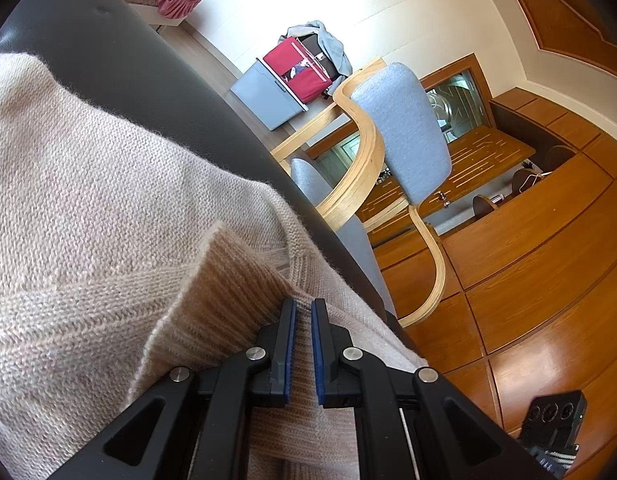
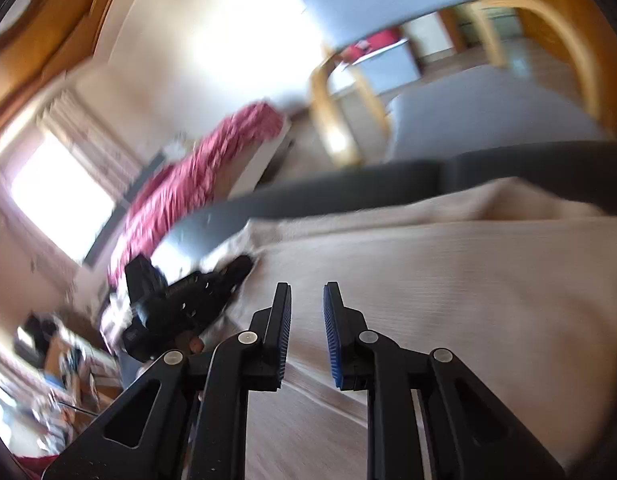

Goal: Fold clothes

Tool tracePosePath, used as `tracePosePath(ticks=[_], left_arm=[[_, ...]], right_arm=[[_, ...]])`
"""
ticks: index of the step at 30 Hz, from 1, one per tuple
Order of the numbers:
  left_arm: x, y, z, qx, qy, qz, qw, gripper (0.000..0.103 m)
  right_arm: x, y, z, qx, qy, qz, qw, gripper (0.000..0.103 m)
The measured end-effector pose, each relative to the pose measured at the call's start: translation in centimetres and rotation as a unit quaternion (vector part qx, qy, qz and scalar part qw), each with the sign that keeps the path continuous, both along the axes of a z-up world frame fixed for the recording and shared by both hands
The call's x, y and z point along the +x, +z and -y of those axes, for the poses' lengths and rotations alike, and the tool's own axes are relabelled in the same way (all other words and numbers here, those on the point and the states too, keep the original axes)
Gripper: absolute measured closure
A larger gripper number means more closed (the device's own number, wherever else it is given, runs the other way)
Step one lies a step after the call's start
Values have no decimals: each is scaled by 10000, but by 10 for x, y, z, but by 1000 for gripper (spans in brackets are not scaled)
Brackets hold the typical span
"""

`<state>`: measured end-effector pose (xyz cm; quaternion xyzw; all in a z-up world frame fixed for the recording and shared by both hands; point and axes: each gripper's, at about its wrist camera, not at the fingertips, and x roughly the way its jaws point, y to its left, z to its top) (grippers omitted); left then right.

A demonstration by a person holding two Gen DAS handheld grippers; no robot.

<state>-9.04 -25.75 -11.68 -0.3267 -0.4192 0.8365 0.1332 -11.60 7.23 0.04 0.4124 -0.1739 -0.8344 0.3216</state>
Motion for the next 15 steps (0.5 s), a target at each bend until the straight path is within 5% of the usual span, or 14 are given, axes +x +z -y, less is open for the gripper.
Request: tracePosePath(ticks=[5, 9, 15], left_arm=[[0, -2, 2, 63, 0, -15, 10000, 97], [5, -3, 15, 483, 124, -176, 9986, 91], [18, -1, 36, 606, 769, -82, 9952, 86]], right_arm=[[5, -31, 45, 1057, 66, -361, 9937, 85], [15, -33, 57, 1657, 80, -677, 9838, 85], [12, -35, 48, 1363, 79, -578, 9890, 84]])
